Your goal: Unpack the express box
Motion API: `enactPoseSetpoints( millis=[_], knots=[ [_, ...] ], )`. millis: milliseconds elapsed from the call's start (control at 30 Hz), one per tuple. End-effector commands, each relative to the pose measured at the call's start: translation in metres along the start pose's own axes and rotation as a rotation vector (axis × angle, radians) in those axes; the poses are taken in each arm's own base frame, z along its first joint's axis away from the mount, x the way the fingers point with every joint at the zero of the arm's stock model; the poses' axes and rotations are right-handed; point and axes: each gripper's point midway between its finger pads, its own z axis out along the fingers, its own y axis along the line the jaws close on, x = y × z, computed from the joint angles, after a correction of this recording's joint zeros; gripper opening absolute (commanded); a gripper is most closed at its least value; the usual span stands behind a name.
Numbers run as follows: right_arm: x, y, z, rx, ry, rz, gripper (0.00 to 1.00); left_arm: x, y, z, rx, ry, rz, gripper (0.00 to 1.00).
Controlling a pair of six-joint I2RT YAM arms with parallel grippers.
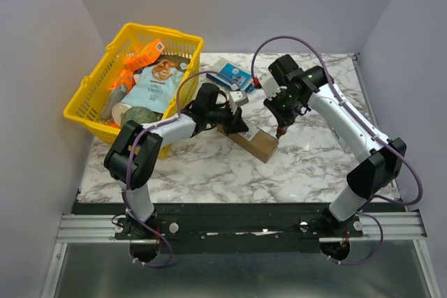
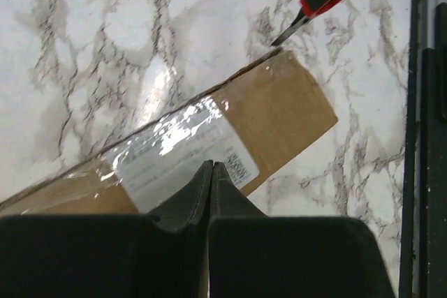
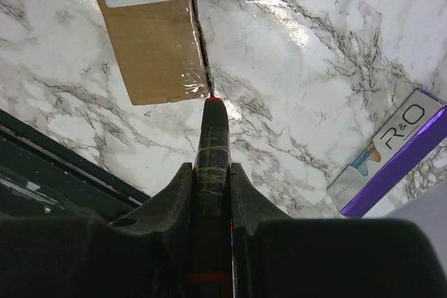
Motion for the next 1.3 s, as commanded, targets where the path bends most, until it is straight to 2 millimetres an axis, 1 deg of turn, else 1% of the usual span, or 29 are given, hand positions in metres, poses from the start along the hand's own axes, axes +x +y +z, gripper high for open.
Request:
enactPoseSetpoints(
  millis=[0,100,167,200,233,267,300,333,367,400,467,500,600,767,900,1167,1267],
  knots=[
    [-0.015,-0.013,-0.009,0.058,-0.043,-0.058,0.00,-0.025,-0.020,0.017,0.146,-0.080,0.040,0.07],
    [-0.021,-0.022,-0.016,0.105,-0.069,-0.083,0.00,-0.037,-0.028,0.022,0.198,-0.113,0.053,0.06],
    [-0.028,-0.022,-0.019,0.103,-0.105,-0.090,0.00,-0.035,-0.034,0.029,0.228,-0.096,0.036,0.05],
    [-0.032,-0.015,-0.019,0.065,-0.130,-0.092,0.00,-0.029,-0.033,0.033,0.232,-0.079,0.019,0.04],
    [-0.032,-0.011,-0.017,0.044,-0.136,-0.097,0.00,-0.026,-0.032,0.036,0.231,-0.073,0.014,0.04],
    [-0.036,-0.009,-0.019,0.037,-0.164,-0.096,0.00,-0.021,-0.031,0.038,0.220,-0.064,0.005,0.03],
    [-0.038,-0.001,-0.017,-0.008,-0.183,-0.099,0.00,-0.011,-0.029,0.041,0.213,-0.049,-0.010,0.02],
    [-0.034,0.002,-0.011,-0.021,-0.175,-0.098,0.00,-0.006,-0.028,0.042,0.207,-0.041,-0.020,0.02],
    [-0.037,0.002,-0.008,-0.020,-0.192,-0.100,0.00,0.000,-0.025,0.043,0.198,-0.030,-0.032,0.01],
    [-0.036,0.004,-0.007,-0.022,-0.201,-0.099,0.00,0.011,-0.022,0.045,0.186,-0.011,-0.051,0.01],
    [-0.035,0.004,-0.001,-0.021,-0.200,-0.099,0.00,0.019,-0.019,0.047,0.178,0.004,-0.045,0.01],
    [-0.035,0.004,0.001,-0.023,-0.197,-0.101,0.01,0.027,-0.017,0.048,0.165,0.021,-0.059,0.01],
    [-0.039,0.006,-0.002,-0.036,-0.202,-0.100,0.00,0.037,-0.012,0.050,0.153,0.043,-0.053,0.00],
    [-0.034,0.008,0.000,-0.043,-0.186,-0.095,0.00,0.040,-0.008,0.053,0.141,0.051,-0.054,0.00],
    [-0.032,0.012,-0.003,-0.049,-0.188,-0.102,0.00,0.041,-0.007,0.053,0.140,0.056,-0.059,0.00],
    [-0.015,0.013,0.010,-0.030,-0.123,-0.130,0.00,0.042,-0.006,0.054,0.139,0.059,-0.057,0.00],
    [-0.012,0.008,0.010,-0.003,-0.113,-0.138,0.00,0.042,-0.006,0.054,0.137,0.059,-0.057,0.00]
  ],
)
